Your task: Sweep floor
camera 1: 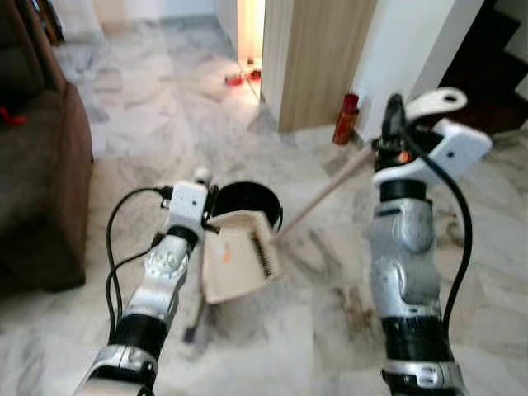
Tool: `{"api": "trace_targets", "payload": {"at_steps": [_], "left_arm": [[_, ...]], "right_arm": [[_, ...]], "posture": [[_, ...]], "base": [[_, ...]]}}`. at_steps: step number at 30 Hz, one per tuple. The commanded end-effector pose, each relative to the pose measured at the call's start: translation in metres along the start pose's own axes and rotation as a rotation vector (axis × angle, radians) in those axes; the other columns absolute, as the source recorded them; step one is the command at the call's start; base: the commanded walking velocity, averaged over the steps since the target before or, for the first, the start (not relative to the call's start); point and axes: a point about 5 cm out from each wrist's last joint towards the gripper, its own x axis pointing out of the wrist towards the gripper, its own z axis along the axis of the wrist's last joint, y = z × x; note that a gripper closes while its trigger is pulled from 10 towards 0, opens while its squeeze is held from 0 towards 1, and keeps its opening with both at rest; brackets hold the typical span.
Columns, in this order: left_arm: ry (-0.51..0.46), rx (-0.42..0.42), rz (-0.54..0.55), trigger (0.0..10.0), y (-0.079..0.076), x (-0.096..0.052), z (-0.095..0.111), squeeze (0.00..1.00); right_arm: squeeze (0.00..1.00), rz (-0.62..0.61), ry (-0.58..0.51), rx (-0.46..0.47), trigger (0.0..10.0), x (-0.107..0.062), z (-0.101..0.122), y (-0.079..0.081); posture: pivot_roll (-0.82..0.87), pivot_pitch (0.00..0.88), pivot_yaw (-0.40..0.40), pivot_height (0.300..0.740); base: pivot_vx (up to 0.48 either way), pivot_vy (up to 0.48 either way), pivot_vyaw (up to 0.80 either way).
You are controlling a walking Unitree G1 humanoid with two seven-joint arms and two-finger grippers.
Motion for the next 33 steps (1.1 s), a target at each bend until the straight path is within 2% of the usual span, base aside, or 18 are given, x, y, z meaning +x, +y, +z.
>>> {"api": "trace_targets", "payload": {"at_steps": [1,15,19,33], "left_arm": [[-0.051,0.004,-0.013,10.0,-0.0054,0.0056,0.0120,0.00],[-0.049,0.008,-0.004,10.0,-0.0046,0.0060,0.0125,0.00],[-0.049,0.006,-0.004,10.0,-0.0041,0.0061,0.0127,0.00],[-0.045,0.011,-0.001,10.0,-0.0024,0.0057,0.0124,0.00]], "right_arm": [[0.00,-0.002,-0.069,0.005,10.0,0.0040,0.0158,-0.0015],[0.00,0.027,-0.065,0.005,10.0,0.0036,0.0158,0.0024],[0.00,0.038,-0.061,0.008,10.0,0.0033,0.0152,0.0044],[0.00,0.049,-0.055,0.025,10.0,0.0038,0.0140,0.0063]], "posture": [[0.13,0.028,-0.023,0.740],[0.13,0.036,-0.026,0.740],[0.13,0.038,-0.027,0.740],[0.14,0.037,-0.032,0.740]], "base": [[0.289,0.000,0.00],[0.290,0.000,0.00],[0.289,0.000,0.80],[0.290,0.000,0.00]]}}
